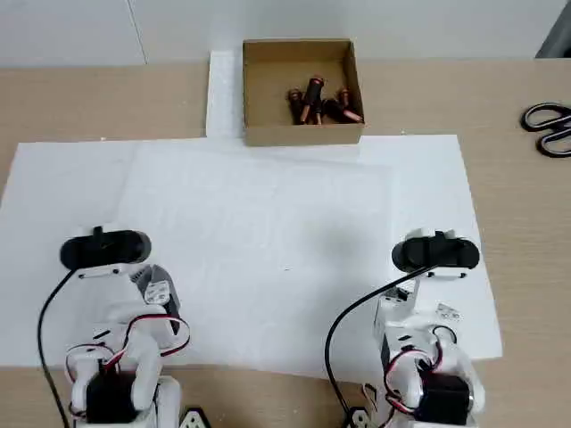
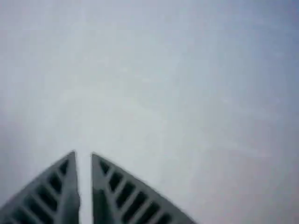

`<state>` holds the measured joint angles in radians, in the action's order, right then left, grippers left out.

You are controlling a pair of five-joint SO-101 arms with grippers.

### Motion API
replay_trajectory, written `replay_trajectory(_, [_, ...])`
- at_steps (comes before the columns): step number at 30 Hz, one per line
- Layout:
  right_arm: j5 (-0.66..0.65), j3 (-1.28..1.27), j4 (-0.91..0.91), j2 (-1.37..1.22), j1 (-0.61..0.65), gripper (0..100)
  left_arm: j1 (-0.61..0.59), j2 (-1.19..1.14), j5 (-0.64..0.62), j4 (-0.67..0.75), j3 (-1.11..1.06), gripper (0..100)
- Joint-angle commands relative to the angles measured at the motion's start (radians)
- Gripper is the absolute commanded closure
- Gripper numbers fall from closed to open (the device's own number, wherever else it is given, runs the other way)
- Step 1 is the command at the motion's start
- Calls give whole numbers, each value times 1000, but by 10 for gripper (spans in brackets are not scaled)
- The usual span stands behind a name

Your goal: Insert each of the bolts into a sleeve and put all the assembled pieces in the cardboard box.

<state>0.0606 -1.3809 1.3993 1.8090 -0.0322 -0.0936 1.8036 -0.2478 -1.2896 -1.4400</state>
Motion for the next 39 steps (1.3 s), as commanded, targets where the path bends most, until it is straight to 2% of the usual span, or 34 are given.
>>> replay_trajectory(1, [-15,-44,-27,4,1,995,5,6,8,20,-51,994])
replay_trajectory(11, [-15,-186,-61,5,-1,995,5,8,9,28,-133,994])
replay_trajectory(39, [-11,-181,-58,5,-1,995,-3,8,-44,21,-133,994])
